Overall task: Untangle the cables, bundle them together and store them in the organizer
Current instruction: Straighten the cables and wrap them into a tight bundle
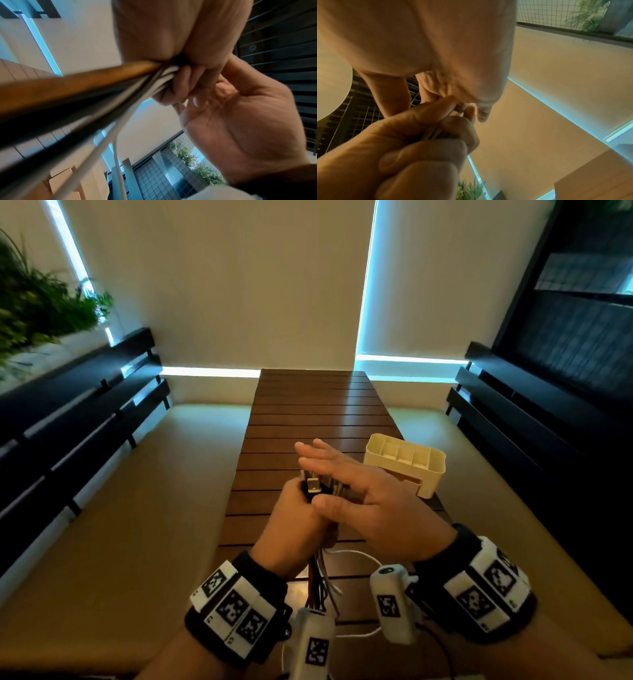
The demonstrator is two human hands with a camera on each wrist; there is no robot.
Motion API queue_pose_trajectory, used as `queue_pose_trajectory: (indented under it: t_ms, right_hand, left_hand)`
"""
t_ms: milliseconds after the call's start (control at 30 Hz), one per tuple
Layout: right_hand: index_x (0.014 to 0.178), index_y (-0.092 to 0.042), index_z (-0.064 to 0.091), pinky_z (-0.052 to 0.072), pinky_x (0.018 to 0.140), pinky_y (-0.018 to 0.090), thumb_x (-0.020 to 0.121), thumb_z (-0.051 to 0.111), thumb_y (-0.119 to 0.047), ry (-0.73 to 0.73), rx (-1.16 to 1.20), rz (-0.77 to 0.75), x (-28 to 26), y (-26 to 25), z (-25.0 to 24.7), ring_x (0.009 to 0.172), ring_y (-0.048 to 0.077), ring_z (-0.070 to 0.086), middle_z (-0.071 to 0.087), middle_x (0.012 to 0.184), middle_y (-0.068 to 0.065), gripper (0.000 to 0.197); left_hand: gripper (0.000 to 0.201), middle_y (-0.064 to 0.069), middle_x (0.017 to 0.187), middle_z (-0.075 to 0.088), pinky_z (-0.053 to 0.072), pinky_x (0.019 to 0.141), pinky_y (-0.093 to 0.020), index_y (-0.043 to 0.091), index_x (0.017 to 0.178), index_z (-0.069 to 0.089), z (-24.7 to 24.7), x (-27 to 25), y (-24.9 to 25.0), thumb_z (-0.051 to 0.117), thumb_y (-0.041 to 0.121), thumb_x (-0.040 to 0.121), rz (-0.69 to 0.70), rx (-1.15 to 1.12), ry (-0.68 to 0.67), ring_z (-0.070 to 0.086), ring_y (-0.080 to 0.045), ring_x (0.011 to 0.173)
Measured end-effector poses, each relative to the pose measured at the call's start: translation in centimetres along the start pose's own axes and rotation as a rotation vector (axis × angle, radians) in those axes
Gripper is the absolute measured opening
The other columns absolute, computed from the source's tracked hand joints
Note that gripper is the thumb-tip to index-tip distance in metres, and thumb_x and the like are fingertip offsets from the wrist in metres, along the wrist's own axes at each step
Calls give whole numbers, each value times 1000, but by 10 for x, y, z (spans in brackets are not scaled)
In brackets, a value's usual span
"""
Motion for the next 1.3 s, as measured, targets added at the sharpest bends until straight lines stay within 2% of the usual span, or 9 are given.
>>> queue_pose_trajectory:
  t_ms: [100, 233, 367, 533, 633, 733, 867, 1100, 1300]
  right_hand:
    - [151, -24, 38, 24, 122, 35, 95, 60, -24, 32, 152, -7, -2, 2, 0, 146, -5, 20, 28, 159, -19, 60]
    - [149, -20, 40, 32, 119, 31, 94, 60, -27, 49, 265, -11, -4, 11, -2, 145, -4, 25, 27, 159, -21, 60]
    - [151, -34, 29, 39, 111, 28, 82, 66, -36, 107, 584, 26, -6, 36, -5, 142, -1, 34, 26, 161, -13, 79]
    - [146, -23, 32, 50, 94, 41, 65, 74, -7, -182, 927, 259, -17, 65, 32, 114, 23, 59, 55, 134, 6, 93]
    - [123, -19, 52, 53, 95, 32, 82, 68, -5, -330, 812, 311, -26, 58, 56, 107, 13, 66, 70, 111, -4, 46]
    - [98, -24, 60, 54, 87, 46, 98, 57, -24, -304, 492, 310, -26, 56, 60, 78, 15, 66, 68, 83, -4, 3]
    - [97, -22, 57, 50, 70, 48, 96, 53, -35, -257, 322, 306, -24, 52, 55, 66, 17, 54, 57, 74, -2, 14]
    - [87, -34, 56, 46, 63, 31, 102, 49, -21, -248, 295, 287, -20, 48, 44, 60, 6, 49, 53, 69, -7, 21]
    - [96, -33, 61, 57, 85, 43, 98, 57, -29, -334, 254, 322, -20, 50, 43, 81, 12, 64, 65, 88, -6, 6]
  left_hand:
    - [12, -35, 77, 55, 46, 58, -41, -7, 91, 60, 0, 3, 0, 60, 5, 89, 13, -3, -1, 51, -42, 60]
    - [8, -13, 60, 43, 32, 46, -27, 5, 73, 59, 1, 2, 3, 61, 4, 80, 53, -58, -53, 36, -17, 48]
    - [16, 4, 56, 45, 33, 43, -23, -6, 93, 59, 5, 1, 1, 69, 5, 87, 61, -170, -78, 37, -8, 44]
    - [19, 4, 91, 69, 52, 70, -19, 6, 107, 64, 3, 4, 4, 66, 3, 88, 110, 0, 33, 68, -9, 84]
    - [21, 10, 84, 66, 51, 66, -21, 8, 109, 64, 1, 6, 3, 67, 5, 89, 104, 23, 114, 64, -8, 72]
    - [16, 7, 74, 60, 50, 63, -29, 11, 105, 65, -3, 7, 0, 69, 8, 89, 128, 50, 162, 55, -14, 64]
    - [26, 15, 84, 64, 53, 79, -28, 15, 108, 68, -9, 4, 2, 75, 25, 86, 141, 89, 146, 63, -5, 83]
    - [16, -12, 90, 70, 57, 80, -34, 17, 95, 70, -8, -7, -4, 74, 20, 80, 21, -19, -10, 69, -22, 83]
    - [24, -13, 81, 63, 56, 76, -39, 19, 82, 66, -13, -3, -5, 72, 42, 81, 41, -2, 24, 67, -29, 80]
Point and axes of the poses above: each hand's wrist, its own x-axis towards the middle knuckle, its own z-axis out of the palm, y = z × x, the point moved 3 cm from there along x, towards the middle knuckle
